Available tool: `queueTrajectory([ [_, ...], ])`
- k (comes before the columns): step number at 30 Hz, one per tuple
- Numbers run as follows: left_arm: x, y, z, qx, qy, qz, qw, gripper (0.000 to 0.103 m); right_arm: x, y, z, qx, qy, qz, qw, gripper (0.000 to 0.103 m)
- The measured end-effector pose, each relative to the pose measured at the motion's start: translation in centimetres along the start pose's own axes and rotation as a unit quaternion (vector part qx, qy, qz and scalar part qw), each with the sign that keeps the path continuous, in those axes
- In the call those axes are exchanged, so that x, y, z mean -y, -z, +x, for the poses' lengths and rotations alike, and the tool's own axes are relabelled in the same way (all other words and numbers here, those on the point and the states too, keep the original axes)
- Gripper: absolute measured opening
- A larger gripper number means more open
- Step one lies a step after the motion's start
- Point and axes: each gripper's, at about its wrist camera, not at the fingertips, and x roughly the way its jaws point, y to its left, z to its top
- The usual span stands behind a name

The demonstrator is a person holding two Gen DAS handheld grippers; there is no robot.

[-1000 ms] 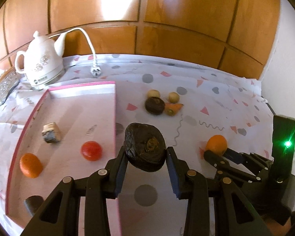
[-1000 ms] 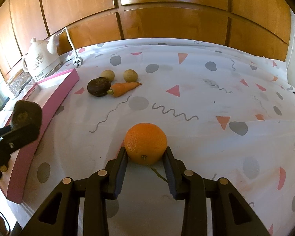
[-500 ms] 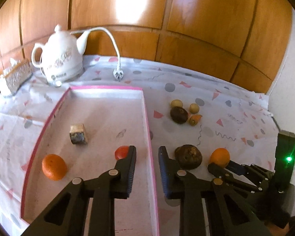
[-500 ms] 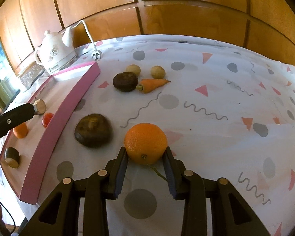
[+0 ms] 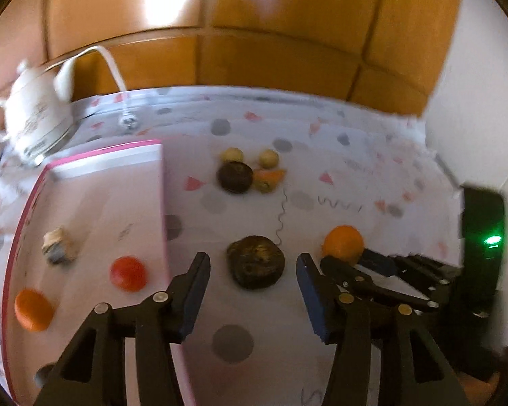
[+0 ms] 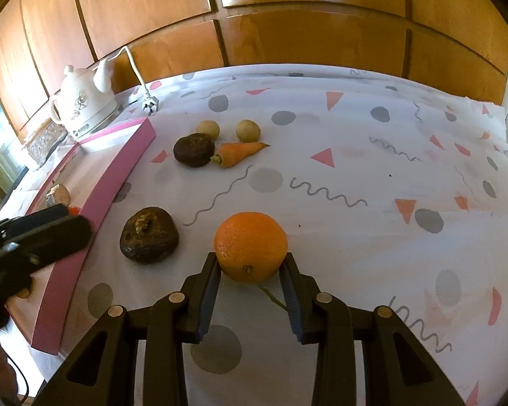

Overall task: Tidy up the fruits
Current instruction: 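Carry the dark beet into the pink tray and open the left gripper while the right places the mandarin there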

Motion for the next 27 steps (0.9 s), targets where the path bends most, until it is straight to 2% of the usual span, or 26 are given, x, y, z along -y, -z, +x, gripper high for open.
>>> queueTrajectory([
  [4, 0.9, -0.4, 3.4, -0.044, -0.025, -0.001, 0.9987, 0.054, 0.4, 0.3, 0.2, -0.002, -0.003, 0.004, 1.0, 0.036],
  [8, 0.8, -0.5, 5.4, -0.056, -0.024, -0.005, 0.9981, 0.049, 0.5, 0.4, 0.1, -0.001, -0.005, 0.0, 1.0, 0.036],
  [13, 0.4, -0.2, 4.5, -0.034, -0.021, -0.013, 0.9991, 0.048, 0.3, 0.4, 0.2, 0.002, -0.003, -0.006, 1.0, 0.036],
  [20, -1.8, -0.2, -1.7, 0.038, -0.011, -0.033, 0.9987, 0.048, -0.4, -0.4, -1.0, 0.012, -0.016, -0.009, 1.0, 0.036],
  [27, -7.9, 0.3, -4.8, 0.056, -0.056, -0.104, 0.9915, 0.048, -4.3, -2.3, -2.5, 0.026, -0.066, -0.043, 0.997, 0.036],
])
